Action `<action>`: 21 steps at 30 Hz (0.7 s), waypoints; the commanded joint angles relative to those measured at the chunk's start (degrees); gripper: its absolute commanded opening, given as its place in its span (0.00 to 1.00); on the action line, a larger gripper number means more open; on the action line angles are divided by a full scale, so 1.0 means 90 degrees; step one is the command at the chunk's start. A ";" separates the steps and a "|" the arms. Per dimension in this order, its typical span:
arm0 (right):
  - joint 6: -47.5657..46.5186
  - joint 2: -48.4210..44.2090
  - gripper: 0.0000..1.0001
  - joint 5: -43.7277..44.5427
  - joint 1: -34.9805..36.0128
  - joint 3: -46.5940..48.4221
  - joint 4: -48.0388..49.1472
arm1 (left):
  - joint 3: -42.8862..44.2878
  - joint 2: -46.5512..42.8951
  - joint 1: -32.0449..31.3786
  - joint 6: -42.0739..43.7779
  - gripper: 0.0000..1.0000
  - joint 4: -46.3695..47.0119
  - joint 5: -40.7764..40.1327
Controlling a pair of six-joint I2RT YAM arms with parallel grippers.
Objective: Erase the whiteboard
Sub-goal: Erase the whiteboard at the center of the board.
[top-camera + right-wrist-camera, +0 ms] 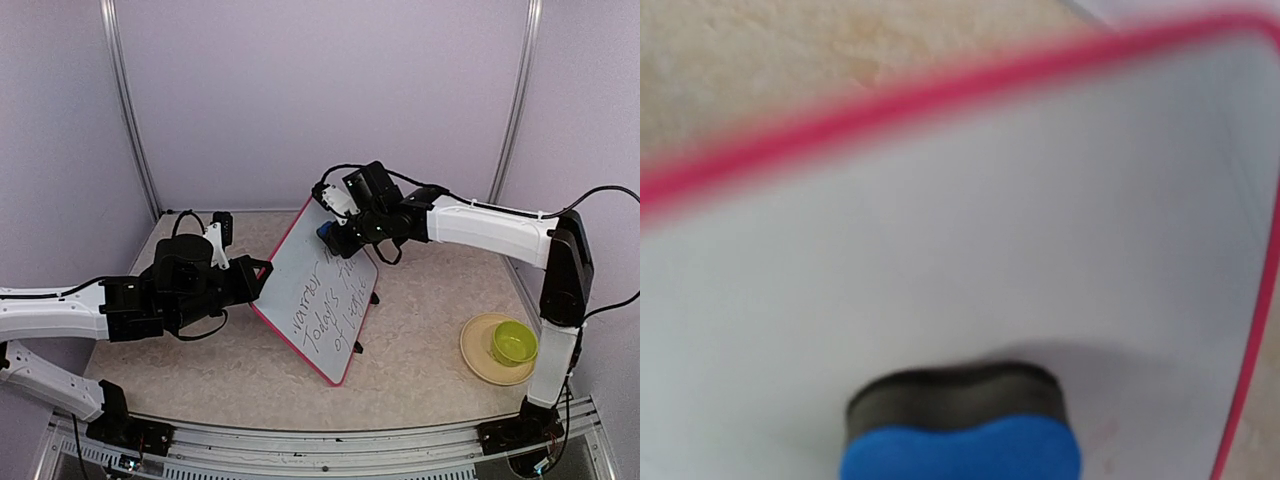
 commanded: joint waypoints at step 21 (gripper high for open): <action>-0.0050 0.0291 0.00 -0.0665 -0.0157 0.0497 -0.0334 | 0.0099 0.0169 -0.0146 0.0273 0.00 0.0114 0.0971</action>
